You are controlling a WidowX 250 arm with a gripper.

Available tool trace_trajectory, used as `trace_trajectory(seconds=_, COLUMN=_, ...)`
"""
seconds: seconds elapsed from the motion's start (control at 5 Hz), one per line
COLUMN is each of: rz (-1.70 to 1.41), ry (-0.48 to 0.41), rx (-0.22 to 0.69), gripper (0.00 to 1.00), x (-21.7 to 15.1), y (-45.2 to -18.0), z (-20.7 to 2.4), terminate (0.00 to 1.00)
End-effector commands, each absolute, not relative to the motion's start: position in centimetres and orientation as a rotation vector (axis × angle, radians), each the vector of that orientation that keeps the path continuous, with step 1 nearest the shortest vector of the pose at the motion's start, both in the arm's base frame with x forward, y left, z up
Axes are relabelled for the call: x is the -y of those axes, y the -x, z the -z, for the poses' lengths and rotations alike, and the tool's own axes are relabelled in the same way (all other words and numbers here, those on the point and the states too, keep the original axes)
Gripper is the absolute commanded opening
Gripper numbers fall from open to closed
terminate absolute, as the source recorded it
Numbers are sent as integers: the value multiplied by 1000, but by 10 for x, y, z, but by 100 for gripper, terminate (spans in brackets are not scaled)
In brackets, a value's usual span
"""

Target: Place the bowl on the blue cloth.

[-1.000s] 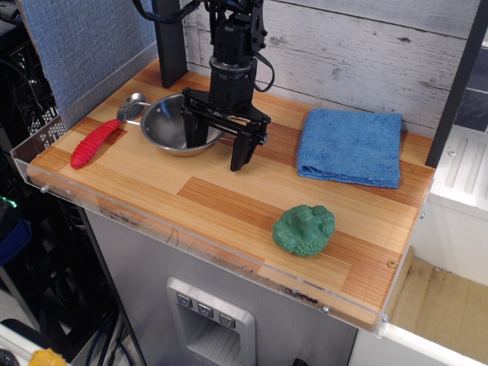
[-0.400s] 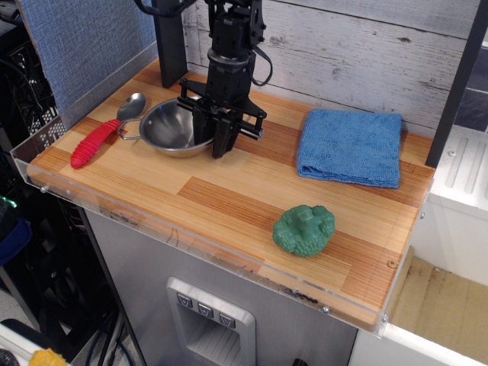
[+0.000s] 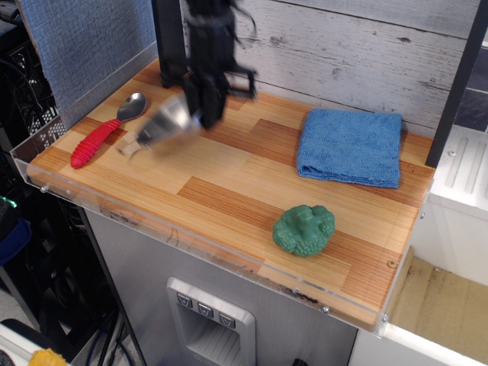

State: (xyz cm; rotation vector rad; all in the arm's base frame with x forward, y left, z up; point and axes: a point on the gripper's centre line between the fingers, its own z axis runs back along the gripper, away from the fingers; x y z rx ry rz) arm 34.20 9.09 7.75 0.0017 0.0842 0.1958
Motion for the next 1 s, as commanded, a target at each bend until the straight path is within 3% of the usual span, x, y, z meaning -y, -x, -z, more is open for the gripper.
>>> trace_trajectory(seconds=0.0, rz=-313, ry=9, rx=36, gripper=0, x=-75, y=-341, z=-156, terminate=0)
trace_trajectory(seconds=0.2, rz=-199, ry=77, rx=61, gripper=0, x=-27, y=-358, z=-158, terminate=0)
trace_trajectory(seconds=0.4, rz=-143, ry=80, rx=105, gripper=0, x=24, y=-367, z=-153, terminate=0)
trace_trajectory(seconds=0.6, rz=-109, ry=61, rx=143, gripper=0, x=57, y=-372, z=-146, terminate=0)
trace_trajectory(seconds=0.8, rz=-75, ry=37, rx=127, gripper=0, x=65, y=-376, z=-129, terminate=0)
